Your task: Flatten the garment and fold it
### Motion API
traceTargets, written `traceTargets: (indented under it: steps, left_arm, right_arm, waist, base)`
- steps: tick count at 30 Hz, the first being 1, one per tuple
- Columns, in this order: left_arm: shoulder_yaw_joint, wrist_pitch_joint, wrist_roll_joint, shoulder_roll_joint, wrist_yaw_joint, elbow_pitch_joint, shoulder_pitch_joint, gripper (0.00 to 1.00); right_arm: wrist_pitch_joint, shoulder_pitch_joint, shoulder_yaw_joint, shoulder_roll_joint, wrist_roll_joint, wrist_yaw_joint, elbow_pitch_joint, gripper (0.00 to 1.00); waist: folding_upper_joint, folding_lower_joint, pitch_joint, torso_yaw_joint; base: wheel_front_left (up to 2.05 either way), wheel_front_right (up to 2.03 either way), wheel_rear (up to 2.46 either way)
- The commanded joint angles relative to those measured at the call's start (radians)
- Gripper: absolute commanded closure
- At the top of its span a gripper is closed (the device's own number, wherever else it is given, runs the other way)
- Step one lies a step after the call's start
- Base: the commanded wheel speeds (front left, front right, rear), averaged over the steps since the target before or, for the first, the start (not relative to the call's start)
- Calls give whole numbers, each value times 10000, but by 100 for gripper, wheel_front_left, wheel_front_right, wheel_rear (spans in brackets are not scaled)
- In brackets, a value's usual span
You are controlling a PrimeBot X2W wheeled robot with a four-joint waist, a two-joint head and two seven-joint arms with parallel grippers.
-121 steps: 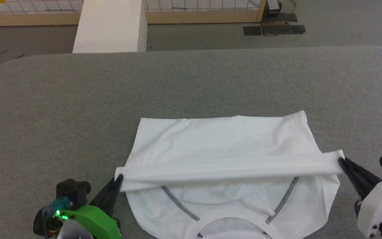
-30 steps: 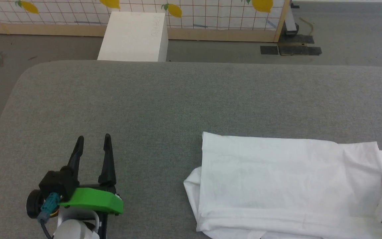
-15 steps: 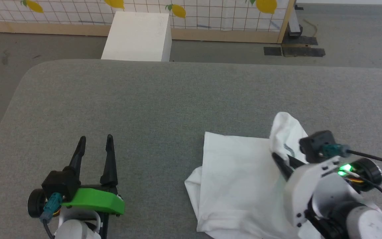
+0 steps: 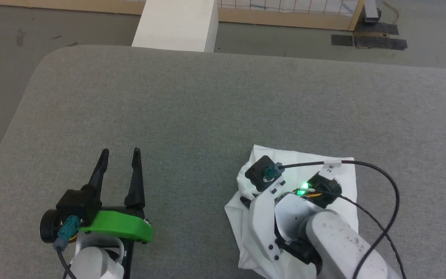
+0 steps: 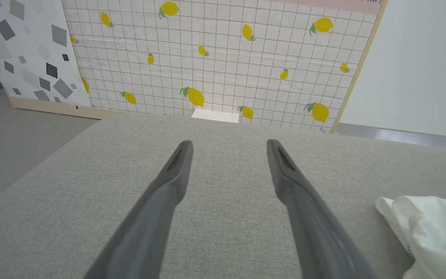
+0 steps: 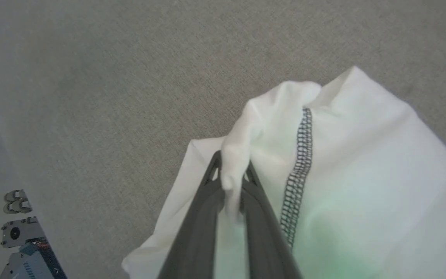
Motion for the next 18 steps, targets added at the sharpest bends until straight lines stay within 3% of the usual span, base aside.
traceTargets:
  steps: [1,2,3,6,10,18]
  left_arm:
    - [-2,-45,-1,-57,-68,25,-207,0]
    - [1,-45,6,-61,-69,41,-207,0]
    - [-1,-45,23,-63,-72,59,-198,0]
    - [43,-45,58,-70,-75,65,-134,0]
    - [94,-45,77,-79,-72,-20,-63,0]
    - [152,-45,53,-96,-76,-218,99,0]
  right_arm:
    - [-154,-211,83,73,214,-13,287,91]
    - [-201,-289,211,93,362,-13,554,49]
    - [-259,-327,250,107,490,-13,717,0]
    - [-728,-395,355,138,1081,-13,684,0]
    - [-2167,-261,-113,153,1930,-13,-604,0]
    - [-4386,1592,-3388,160,2090,-13,-3223,0]
  waist:
    - [0,0,30,23]
    - [0,0,17,20]
    - [0,0,-23,12]
    - [0,0,-152,-77]
    - [0,0,-350,-276]
    - [0,0,-752,-762]
  base:
    - [0,0,0]
    - [0,0,0]
    - [0,0,0]
    - [0,0,0]
    - [0,0,0]
    - [0,0,0]
